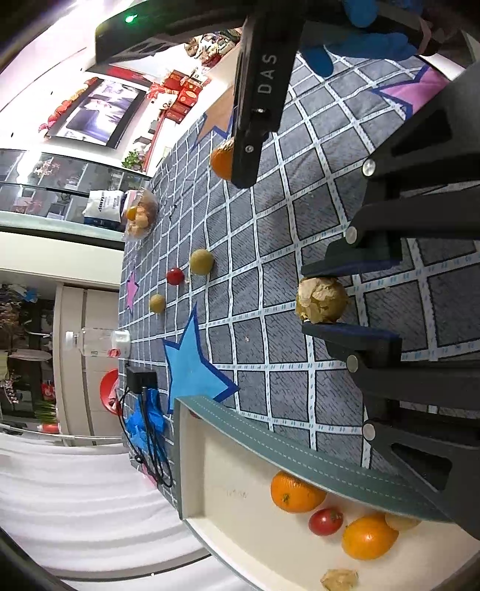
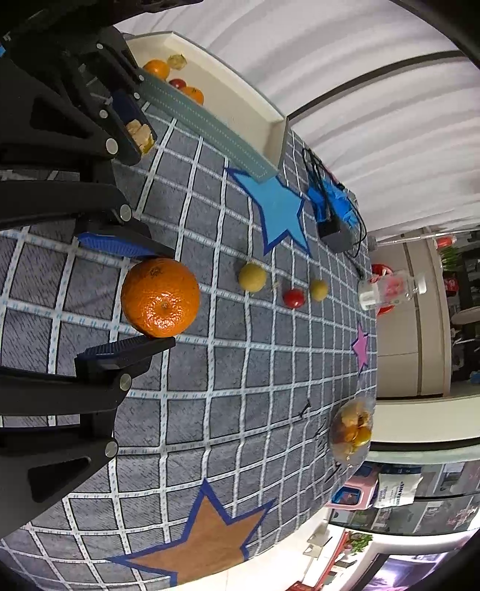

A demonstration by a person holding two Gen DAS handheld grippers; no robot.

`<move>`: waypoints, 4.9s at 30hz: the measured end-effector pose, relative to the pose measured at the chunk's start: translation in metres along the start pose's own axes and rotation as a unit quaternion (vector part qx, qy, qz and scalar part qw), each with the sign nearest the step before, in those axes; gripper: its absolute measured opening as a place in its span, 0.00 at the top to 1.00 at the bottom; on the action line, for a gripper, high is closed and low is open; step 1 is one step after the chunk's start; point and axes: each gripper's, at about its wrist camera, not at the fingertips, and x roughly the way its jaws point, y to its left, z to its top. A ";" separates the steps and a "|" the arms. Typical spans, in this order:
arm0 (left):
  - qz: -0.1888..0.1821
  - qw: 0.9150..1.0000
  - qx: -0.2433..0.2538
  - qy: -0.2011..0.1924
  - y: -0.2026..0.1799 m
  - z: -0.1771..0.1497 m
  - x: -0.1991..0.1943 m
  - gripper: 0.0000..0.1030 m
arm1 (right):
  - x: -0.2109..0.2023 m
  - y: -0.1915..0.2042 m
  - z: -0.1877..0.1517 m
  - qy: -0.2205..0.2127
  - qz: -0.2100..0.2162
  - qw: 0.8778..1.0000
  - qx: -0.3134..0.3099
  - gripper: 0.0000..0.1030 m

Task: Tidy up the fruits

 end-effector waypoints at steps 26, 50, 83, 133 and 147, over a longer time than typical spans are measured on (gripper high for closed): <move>0.134 0.979 -0.136 -0.065 0.166 0.000 -0.064 0.75 | 0.043 0.184 0.036 0.019 0.105 0.987 -0.117 0.60; 0.152 0.974 -0.157 -0.063 0.162 -0.007 -0.064 0.20 | 0.030 0.151 0.043 -0.013 0.121 0.990 -0.066 0.00; 0.066 0.996 0.012 0.052 -0.015 0.001 0.024 0.13 | 0.030 -0.037 -0.017 0.032 -0.119 0.992 0.027 0.00; 0.074 0.995 0.019 0.057 -0.017 -0.001 0.024 0.03 | 0.030 -0.036 -0.017 0.032 -0.118 0.992 0.027 0.00; 0.074 0.995 0.020 0.057 -0.017 -0.001 0.024 0.03 | 0.030 -0.036 -0.017 0.032 -0.118 0.992 0.027 0.00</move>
